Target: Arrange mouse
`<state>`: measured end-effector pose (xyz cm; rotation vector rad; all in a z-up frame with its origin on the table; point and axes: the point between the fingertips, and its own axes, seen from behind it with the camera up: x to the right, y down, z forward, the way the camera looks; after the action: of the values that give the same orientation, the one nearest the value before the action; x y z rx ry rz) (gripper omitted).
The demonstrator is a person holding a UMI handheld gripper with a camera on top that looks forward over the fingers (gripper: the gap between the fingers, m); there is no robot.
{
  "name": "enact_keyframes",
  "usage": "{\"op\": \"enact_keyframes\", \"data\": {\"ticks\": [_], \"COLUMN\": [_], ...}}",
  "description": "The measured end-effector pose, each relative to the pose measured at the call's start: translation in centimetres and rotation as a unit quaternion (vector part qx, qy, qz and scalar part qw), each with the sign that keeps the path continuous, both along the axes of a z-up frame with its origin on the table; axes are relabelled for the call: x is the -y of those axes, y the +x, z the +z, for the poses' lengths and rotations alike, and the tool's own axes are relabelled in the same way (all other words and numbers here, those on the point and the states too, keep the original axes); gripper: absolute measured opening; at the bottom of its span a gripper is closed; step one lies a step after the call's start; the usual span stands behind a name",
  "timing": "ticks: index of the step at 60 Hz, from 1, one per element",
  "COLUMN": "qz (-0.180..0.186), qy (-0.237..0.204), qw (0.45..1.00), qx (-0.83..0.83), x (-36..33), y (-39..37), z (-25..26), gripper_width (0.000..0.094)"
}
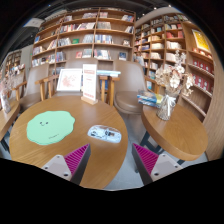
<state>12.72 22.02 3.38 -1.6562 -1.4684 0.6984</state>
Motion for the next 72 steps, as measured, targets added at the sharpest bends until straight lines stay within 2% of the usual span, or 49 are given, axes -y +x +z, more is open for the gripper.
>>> {"op": "enact_keyframes", "data": {"ticks": [7, 21, 41, 53, 57, 60, 63, 65, 72], "qz": [0.001, 0.003, 0.0, -0.008, -0.014, -0.02, -0.028, -0.043, -0.051], "qy": [0.013, 0.008, -0.016, -0.052, -0.067, -0.066, -0.054, -0.04, -0.046], "qw": [1.0, 0.999, 0.999, 0.998, 0.997, 0.997, 0.997, 0.998, 0.997], "qx": [0.016, 0.034, 0.037, 0.043, 0.045, 0.044, 0.042, 0.039, 0.045], "x": [-0.8, -1.9, -3.7, -4.5, -4.4, -4.8, -5.4, -6.5, -6.9], "y": [-2.0, -5.8, -11.6, -14.2, -14.5, -14.7, -14.7, -14.7, -14.5], "z": [-1.9, -4.1, -4.6, -5.0, -5.3, -5.2, -5.2, -4.9, -5.0], "gripper_width": [0.0848, 0.085, 0.0852, 0.0842, 0.0795, 0.0718, 0.0583, 0.0446, 0.0427]}}
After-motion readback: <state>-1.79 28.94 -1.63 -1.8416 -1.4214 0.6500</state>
